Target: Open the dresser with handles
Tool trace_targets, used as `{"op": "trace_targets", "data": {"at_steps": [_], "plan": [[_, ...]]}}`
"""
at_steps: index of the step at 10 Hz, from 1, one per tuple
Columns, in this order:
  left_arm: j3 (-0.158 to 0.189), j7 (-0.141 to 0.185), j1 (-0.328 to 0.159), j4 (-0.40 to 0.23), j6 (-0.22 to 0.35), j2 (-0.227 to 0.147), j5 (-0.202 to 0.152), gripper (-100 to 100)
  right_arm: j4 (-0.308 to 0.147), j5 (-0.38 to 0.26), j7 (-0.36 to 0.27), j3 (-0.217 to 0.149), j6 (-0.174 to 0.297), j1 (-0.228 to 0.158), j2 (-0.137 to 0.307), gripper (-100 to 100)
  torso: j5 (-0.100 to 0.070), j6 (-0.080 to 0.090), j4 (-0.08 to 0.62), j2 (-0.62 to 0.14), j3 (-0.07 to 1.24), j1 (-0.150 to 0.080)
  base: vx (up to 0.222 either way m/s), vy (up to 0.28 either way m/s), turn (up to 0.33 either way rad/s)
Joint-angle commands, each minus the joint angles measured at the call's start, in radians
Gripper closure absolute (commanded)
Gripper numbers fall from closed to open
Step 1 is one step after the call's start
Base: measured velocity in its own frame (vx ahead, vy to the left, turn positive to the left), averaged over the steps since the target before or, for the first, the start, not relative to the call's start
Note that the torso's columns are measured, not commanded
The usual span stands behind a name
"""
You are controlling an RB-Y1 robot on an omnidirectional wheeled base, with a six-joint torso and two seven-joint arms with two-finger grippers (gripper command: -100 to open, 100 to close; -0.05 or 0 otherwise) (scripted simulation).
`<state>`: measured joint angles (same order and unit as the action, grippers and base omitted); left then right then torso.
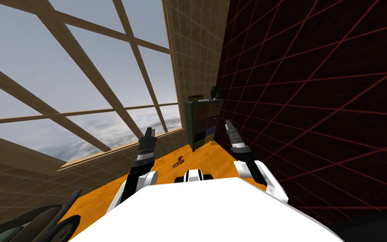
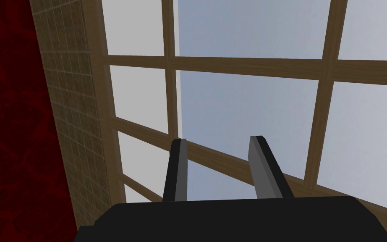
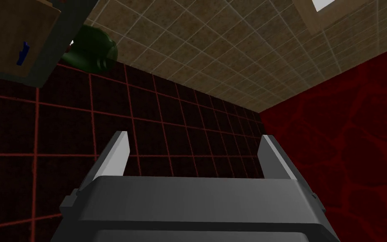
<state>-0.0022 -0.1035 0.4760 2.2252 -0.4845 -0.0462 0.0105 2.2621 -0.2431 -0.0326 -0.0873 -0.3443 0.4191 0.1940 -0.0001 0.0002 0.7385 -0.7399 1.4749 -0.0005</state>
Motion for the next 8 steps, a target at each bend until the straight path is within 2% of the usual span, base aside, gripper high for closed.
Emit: {"op": "trace_targets", "data": {"at_steps": [1,4,8], "plan": [[0.000,0.000,0.000,0.000,0.000,0.000,0.000,0,-0.005,-0.079,-0.049,-0.010,0.014,-0.011,0.033,-100,0.000,0.000,0.000,0.000,0.000,0.000,0.067,0.028,0.044],[0.000,0.000,0.000,0.000,0.000,0.000,0.000,0,-0.007,-0.139,-0.074,-0.014,0.020,-0.016,0.047,-100,0.000,0.000,-0.001,0.002,0.001,0.001,0.057,0.019,0.020],[0.000,0.000,0.000,0.000,0.000,0.000,0.000,0,-0.015,-0.266,-0.151,-0.029,0.042,-0.034,0.083,-100,0.000,0.000,-0.001,0.002,0.001,0.001,0.066,0.017,0.033]]}}
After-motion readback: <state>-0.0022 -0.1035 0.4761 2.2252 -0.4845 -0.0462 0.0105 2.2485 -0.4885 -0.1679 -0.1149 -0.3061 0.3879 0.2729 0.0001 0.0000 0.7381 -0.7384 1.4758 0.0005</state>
